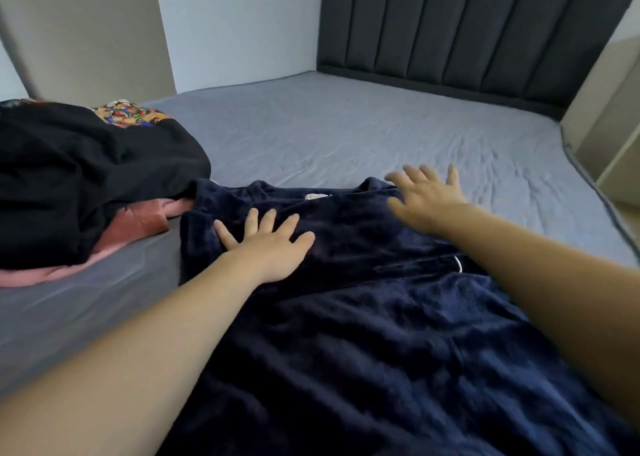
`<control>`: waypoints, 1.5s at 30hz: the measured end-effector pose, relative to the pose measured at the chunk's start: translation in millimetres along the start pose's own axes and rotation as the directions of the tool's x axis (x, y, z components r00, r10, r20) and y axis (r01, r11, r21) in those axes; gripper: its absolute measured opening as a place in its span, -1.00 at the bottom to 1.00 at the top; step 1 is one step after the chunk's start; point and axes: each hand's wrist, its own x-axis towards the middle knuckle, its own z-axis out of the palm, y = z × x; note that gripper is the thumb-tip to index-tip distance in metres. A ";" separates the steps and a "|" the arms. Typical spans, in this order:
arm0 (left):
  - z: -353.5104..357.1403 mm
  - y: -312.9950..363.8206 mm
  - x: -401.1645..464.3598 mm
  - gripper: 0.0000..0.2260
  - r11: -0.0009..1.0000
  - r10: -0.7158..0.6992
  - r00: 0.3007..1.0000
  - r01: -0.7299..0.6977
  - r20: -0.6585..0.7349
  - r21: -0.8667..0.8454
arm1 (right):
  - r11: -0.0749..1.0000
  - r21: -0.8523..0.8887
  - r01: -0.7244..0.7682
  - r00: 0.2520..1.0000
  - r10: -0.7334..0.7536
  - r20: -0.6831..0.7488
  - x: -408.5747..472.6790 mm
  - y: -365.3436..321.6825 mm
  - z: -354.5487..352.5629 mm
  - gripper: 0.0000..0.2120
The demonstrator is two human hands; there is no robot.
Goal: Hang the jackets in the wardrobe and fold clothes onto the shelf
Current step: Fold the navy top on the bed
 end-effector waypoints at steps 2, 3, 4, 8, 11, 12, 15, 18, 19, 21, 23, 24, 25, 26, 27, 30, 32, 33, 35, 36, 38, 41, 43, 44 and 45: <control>23.6 -20.5 6.5 -0.37 0.996 -0.056 0.996 0.061 -0.068 0.064 | 0.986 0.122 -0.111 0.992 0.103 0.070 -12.7 -17.9 51.2 -0.38; 31.9 -28.0 10.4 -0.36 0.995 -0.060 0.991 0.069 -0.123 0.070 | 0.978 0.146 -0.151 0.988 0.144 0.059 -17.9 -20.7 76.1 -0.36; 36.7 -32.2 15.5 -0.35 0.995 -0.052 0.984 0.065 -0.172 0.070 | 0.972 0.172 -0.163 0.986 0.164 0.007 -17.2 -18.5 93.9 -0.34; 41.0 -32.7 27.4 -0.35 0.995 -0.032 0.972 0.053 -0.233 0.084 | 0.963 0.229 -0.140 0.986 0.158 -0.058 10.8 -3.5 105.8 -0.33; 42.4 -34.2 26.0 -0.37 0.994 -0.029 0.963 0.056 -0.268 0.093 | 0.966 0.209 -0.154 0.969 0.189 -0.161 4.0 -9.4 109.2 -0.39; 42.1 -33.2 24.0 -0.39 0.993 -0.030 0.961 0.061 -0.275 0.105 | 0.963 0.222 -0.154 0.960 0.199 -0.198 -2.5 -12.8 108.2 -0.41; 40.4 -24.4 12.1 -0.41 0.979 -0.039 0.955 0.096 -0.296 0.181 | 0.952 0.255 -0.169 0.956 0.222 -0.192 -23.5 -14.8 101.4 -0.40; 37.9 -22.7 -9.1 -0.37 0.955 -0.075 0.949 0.157 -0.307 0.253 | 0.966 0.157 -0.207 0.975 0.217 -0.047 -51.0 4.3 101.8 -0.33; 37.4 -25.6 -18.5 -0.35 0.949 -0.103 0.950 0.182 -0.295 0.257 | 0.963 0.144 -0.226 0.974 0.228 0.007 -63.8 15.5 102.9 -0.33; 36.5 -32.3 -41.2 -0.33 0.937 -0.176 0.950 0.242 -0.258 0.253 | 0.940 0.177 -0.291 0.956 0.278 0.094 -93.5 39.9 104.3 -0.32; 36.8 -32.6 -69.8 -0.32 0.927 -0.249 0.949 0.291 -0.193 0.235 | 0.911 0.200 -0.360 0.929 0.331 0.166 -126.1 57.1 104.6 -0.31; 37.9 -27.6 -85.4 -0.31 0.927 -0.276 0.950 0.303 -0.145 0.221 | 0.904 0.189 -0.382 0.918 0.348 0.193 -141.0 61.1 104.2 -0.31; 40.0 -18.9 -102.2 -0.29 0.927 -0.294 0.951 0.307 -0.091 0.216 | 0.904 0.170 -0.392 0.910 0.354 0.215 -154.2 61.7 102.8 -0.32; 42.7 -6.8 -119.8 -0.27 0.928 -0.300 0.953 0.300 -0.036 0.218 | 0.906 0.157 -0.394 0.906 0.353 0.235 -166.4 59.9 99.9 -0.34; 45.0 8.5 -137.6 -0.25 0.935 -0.295 0.955 0.283 0.023 0.213 | 0.906 0.151 -0.395 0.902 0.350 0.253 -177.0 56.8 95.5 -0.35; 50.3 59.5 -194.4 -0.23 0.981 -0.161 0.962 0.132 0.222 0.144 | 0.916 0.123 -0.383 0.894 0.334 0.298 -208.5 48.7 80.1 -0.36; 53.1 83.4 -234.5 -0.13 0.995 0.009 0.939 -0.041 0.343 0.086 | 0.918 0.130 -0.376 0.893 0.321 0.316 -232.7 51.6 71.6 -0.36; 54.6 90.2 -256.0 -0.06 0.991 0.089 0.914 -0.123 0.395 0.061 | 0.911 0.153 -0.383 0.888 0.318 0.332 -246.5 56.2 69.3 -0.34; 58.2 95.5 -297.7 0.01 0.963 0.205 0.867 -0.261 0.454 0.063 | 0.891 0.180 -0.417 0.871 0.335 0.359 -275.2 71.6 67.9 -0.27; 58.1 96.4 -316.1 0.02 0.941 0.239 0.853 -0.322 0.464 0.108 | 0.884 0.168 -0.436 0.859 0.353 0.371 -288.0 82.1 66.2 -0.20; 53.4 102.8 -340.7 0.03 0.866 0.262 0.844 -0.419 0.468 0.272 | 0.862 0.172 -0.477 0.828 0.375 0.418 -304.3 106.2 54.3 -0.03; 45.4 130.5 -358.6 -0.02 0.682 0.260 0.860 -0.486 0.440 0.547 | 0.797 0.268 -0.541 0.765 0.334 0.551 -310.9 137.0 29.1 0.16; 45.3 152.9 -364.2 -0.33 0.605 0.328 0.858 -0.513 0.396 0.609 | 0.749 0.318 -0.581 0.707 0.271 0.653 -316.1 148.2 11.4 -0.06; 45.1 162.1 -362.8 -0.51 0.587 0.382 0.841 -0.541 0.383 0.602 | 0.701 0.354 -0.619 0.668 0.233 0.706 -319.3 151.2 6.7 -0.25; 42.6 169.2 -356.8 -0.65 0.599 0.435 0.821 -0.570 0.369 0.562 | 0.608 0.414 -0.678 0.618 0.166 0.768 -323.5 151.7 3.4 -0.42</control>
